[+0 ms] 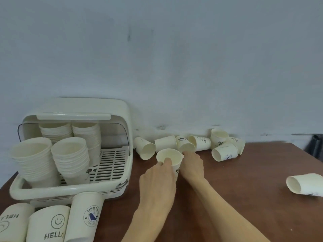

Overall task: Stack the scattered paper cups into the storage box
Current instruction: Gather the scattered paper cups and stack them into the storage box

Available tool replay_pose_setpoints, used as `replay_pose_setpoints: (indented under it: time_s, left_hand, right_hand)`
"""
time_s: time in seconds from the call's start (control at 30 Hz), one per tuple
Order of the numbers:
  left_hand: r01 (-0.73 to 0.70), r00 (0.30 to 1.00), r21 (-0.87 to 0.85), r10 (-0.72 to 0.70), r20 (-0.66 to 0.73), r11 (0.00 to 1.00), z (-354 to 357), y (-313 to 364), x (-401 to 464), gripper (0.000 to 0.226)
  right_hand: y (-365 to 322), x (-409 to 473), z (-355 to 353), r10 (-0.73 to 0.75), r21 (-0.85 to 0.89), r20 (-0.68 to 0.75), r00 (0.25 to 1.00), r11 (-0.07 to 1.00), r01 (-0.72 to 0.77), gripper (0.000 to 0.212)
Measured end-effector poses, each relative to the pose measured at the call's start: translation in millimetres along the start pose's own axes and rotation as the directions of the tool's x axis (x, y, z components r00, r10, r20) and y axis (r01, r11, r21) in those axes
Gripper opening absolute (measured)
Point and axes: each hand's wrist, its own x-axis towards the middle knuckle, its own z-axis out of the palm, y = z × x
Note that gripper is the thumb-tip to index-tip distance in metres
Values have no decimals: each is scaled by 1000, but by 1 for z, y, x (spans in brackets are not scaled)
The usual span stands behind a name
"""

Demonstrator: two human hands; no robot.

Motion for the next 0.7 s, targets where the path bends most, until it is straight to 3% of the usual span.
replay_pose_setpoints:
  time_s: [0.3,0.7]
  left_hand:
    - [49,972,-112,-73,-222,993,-28,-18,12,16]
    - [52,977,-147,-81,-195,988,-38,-25,8,17]
  right_hand:
    - [-24,24,30,133,0,-172,976,991,-135,10]
    - [-24,-16,8,202,207,-374,905,969,-131,18]
